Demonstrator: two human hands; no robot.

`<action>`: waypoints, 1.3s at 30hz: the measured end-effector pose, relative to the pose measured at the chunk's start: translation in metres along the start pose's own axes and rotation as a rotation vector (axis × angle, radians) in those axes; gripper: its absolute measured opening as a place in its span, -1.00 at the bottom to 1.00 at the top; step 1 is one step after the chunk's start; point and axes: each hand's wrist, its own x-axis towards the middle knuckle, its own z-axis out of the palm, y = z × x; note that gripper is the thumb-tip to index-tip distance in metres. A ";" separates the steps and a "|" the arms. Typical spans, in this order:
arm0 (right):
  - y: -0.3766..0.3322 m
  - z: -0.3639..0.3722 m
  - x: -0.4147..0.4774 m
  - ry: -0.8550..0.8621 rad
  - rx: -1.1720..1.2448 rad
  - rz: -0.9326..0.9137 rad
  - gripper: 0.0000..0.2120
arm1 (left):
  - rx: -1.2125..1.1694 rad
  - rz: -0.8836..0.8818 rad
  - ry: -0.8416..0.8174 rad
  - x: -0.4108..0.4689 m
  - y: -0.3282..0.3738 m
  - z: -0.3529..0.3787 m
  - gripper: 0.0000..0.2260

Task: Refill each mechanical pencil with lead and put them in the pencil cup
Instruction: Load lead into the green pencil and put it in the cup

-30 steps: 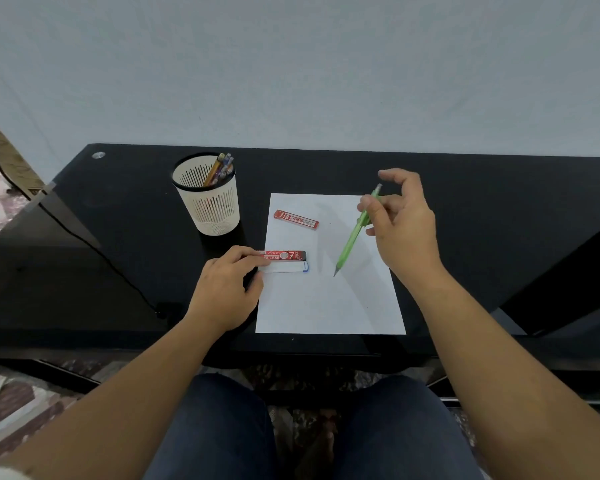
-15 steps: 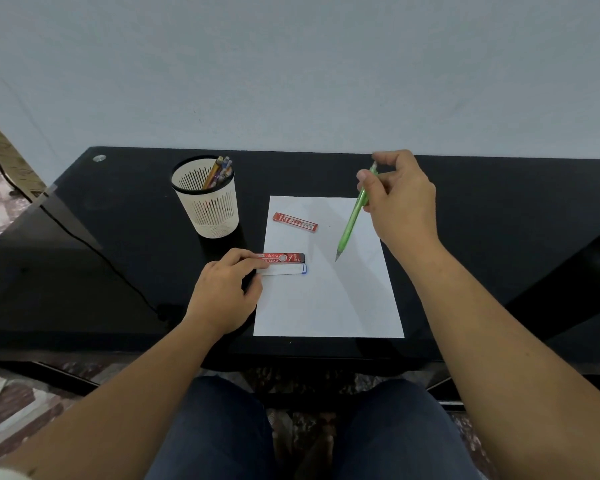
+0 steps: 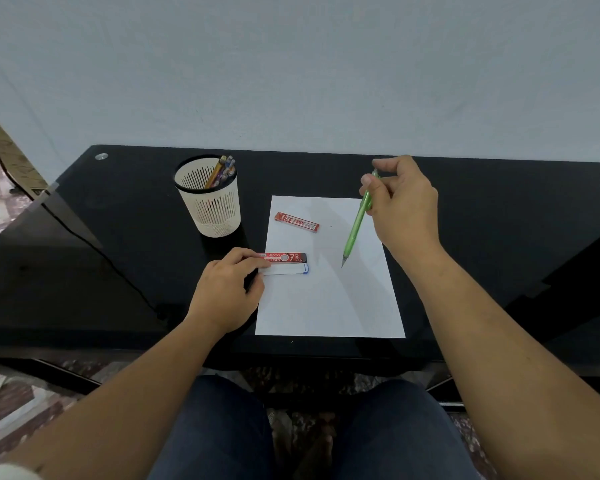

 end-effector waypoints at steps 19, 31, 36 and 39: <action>-0.008 -0.001 -0.002 -0.008 0.026 -0.023 -0.81 | -0.001 0.008 0.004 0.001 0.000 0.001 -0.79; -0.009 -0.002 -0.003 -0.002 0.024 -0.010 -0.81 | 0.014 0.000 0.003 0.000 0.000 0.000 -0.79; -0.009 -0.002 -0.003 0.002 0.025 -0.014 -0.79 | 0.004 0.002 0.021 0.000 0.001 0.001 -0.80; -0.010 -0.002 -0.003 0.008 0.038 -0.011 -0.80 | -0.004 0.001 0.029 0.000 0.001 0.001 -0.80</action>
